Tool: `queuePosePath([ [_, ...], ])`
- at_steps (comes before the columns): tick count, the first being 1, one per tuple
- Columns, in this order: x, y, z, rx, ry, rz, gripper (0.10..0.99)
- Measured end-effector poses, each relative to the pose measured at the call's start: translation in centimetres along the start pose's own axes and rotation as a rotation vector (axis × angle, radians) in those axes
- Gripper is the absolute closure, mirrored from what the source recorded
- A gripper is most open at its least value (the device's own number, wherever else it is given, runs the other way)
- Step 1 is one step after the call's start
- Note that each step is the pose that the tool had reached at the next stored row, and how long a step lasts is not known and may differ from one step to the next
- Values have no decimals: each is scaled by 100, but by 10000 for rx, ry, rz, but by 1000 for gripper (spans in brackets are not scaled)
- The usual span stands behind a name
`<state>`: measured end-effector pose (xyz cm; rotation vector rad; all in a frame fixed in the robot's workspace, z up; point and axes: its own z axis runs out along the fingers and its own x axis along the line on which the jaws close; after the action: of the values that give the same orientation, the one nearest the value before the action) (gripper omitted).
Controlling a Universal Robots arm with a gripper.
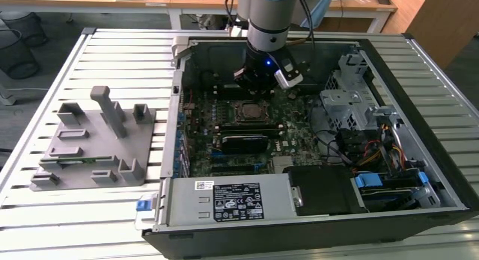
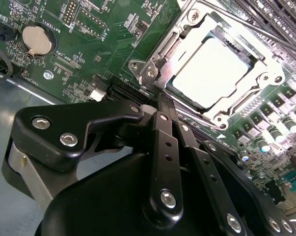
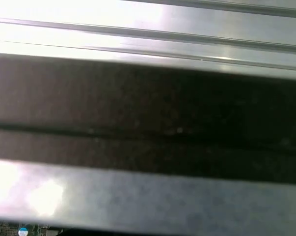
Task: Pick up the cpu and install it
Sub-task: 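Install the first cpu locking lever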
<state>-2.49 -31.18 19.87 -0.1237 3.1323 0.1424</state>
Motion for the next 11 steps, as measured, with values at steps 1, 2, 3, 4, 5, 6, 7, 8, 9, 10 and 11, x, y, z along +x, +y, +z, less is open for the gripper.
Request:
queuePosePath([
  [1,0,0,0,2,0,0,980],
  [2,0,0,0,4,0,0,980],
  [3,0,0,-1,8,0,-1,980],
  [4,0,0,-2,15,1,-1,980],
  [5,0,0,-3,23,2,-1,980],
  [6,0,1,-6,29,3,0,980],
  [7,0,1,-8,30,3,0,980],
  [8,0,1,-11,30,2,0,980],
  [9,-1,2,-14,31,2,-1,980],
  [10,-1,2,-16,34,2,-1,980],
  [11,0,2,-16,45,1,-1,980],
])
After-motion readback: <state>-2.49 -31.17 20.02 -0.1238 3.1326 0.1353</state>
